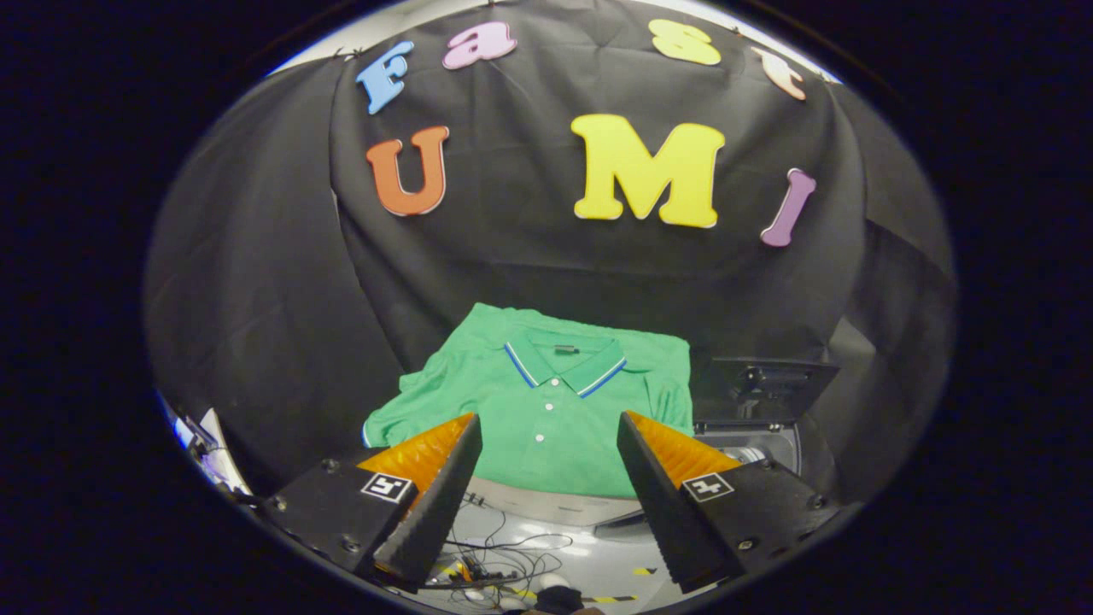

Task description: Put the clothes into the washing machine and then close the washing machine lid.

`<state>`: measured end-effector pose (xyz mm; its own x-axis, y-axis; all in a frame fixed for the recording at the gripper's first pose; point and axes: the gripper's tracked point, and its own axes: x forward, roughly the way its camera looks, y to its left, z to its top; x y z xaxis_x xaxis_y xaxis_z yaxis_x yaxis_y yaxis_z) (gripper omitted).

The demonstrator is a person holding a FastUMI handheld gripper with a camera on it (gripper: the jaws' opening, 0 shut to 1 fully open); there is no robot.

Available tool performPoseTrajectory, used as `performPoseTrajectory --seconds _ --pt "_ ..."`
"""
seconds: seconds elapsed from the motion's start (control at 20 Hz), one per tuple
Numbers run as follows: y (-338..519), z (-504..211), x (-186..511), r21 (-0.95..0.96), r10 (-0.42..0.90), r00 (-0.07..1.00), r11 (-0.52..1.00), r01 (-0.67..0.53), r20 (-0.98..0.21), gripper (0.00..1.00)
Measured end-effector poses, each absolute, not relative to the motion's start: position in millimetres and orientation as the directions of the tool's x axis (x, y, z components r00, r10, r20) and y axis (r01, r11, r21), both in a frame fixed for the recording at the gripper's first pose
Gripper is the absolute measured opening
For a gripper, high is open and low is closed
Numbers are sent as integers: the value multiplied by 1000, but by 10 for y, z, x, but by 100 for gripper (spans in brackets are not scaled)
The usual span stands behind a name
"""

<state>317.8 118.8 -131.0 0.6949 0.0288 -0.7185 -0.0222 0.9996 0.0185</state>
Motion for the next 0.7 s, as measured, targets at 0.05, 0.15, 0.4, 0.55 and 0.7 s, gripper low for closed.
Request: performPoseTrajectory --seconds 0.05,0.15,0.4,0.55,0.7 --pt "1200 -1417 3274 19 32 655 999 -27 -755 100" --pt "1276 -1574 3427 55 64 588 998 -34 -806 100" --pt "1368 -1921 3700 80 75 415 997 -4 -907 99" --pt "1359 -2146 3855 38 33 354 999 5 -934 99" --pt "1391 -2336 3995 18 10 294 1000 24 -956 99"
